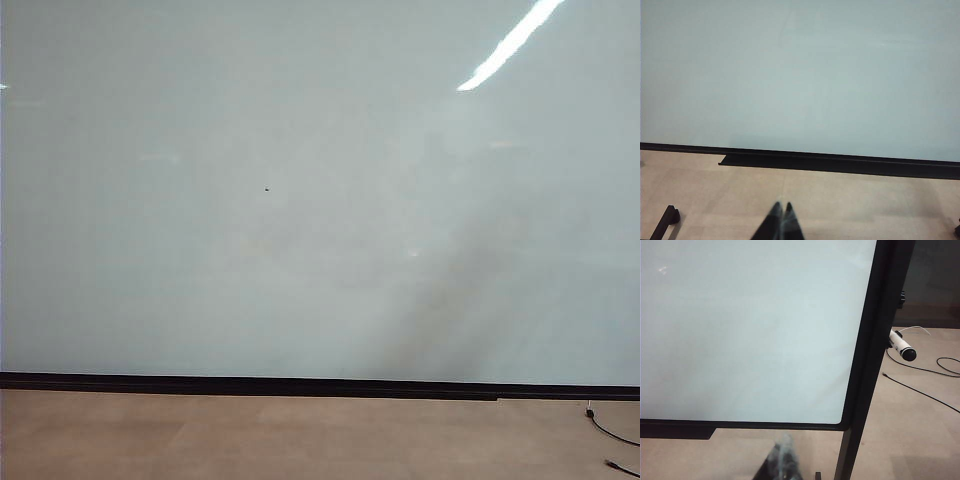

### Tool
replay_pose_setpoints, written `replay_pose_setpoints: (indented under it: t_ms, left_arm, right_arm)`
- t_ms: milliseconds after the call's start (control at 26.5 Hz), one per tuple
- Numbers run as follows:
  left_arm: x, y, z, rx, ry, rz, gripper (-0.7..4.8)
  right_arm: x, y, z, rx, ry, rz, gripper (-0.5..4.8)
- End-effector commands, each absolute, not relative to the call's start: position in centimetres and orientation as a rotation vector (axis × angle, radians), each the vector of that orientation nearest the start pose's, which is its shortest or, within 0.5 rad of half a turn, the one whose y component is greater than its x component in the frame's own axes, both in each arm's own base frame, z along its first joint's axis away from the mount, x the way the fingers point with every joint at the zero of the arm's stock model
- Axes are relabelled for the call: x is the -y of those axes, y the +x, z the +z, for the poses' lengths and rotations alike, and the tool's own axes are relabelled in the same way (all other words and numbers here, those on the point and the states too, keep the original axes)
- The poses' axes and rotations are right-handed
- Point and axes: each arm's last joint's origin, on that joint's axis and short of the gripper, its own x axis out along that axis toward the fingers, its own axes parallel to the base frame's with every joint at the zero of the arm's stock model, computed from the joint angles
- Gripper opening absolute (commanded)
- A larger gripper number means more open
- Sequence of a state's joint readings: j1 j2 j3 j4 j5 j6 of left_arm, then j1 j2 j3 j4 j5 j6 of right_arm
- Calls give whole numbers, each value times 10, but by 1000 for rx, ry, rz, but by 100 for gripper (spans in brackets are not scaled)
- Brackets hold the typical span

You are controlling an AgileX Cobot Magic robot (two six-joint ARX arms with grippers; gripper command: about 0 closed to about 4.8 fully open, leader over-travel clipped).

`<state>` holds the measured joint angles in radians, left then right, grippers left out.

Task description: Pick up the pen on the shelf to the right of the whiteboard and write the letter A.

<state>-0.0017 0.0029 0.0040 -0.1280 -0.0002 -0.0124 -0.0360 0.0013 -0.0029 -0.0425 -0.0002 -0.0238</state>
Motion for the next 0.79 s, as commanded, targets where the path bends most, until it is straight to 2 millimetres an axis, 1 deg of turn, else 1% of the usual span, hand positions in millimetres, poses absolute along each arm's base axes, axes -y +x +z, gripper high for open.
replay_pose_setpoints:
  t_ms: [38,491,605,680,793]
  left_arm:
    - [0,97,154,-115,-8,-5,-4]
    - [0,97,154,-115,-8,-5,-5]
    - [0,97,154,-115,-8,-5,-4]
    - [0,97,154,-115,-8,-5,-4]
    - [0,97,154,-115,-8,-5,-4]
  right_arm:
    - [4,98,161,-28,-22,-37,-5]
    - [4,98,162,-20,-22,-37,-5]
    - [4,97,169,47,-23,-38,-5]
    - [4,97,176,126,-25,-39,-5]
    - [4,95,184,209,-23,-71,-5]
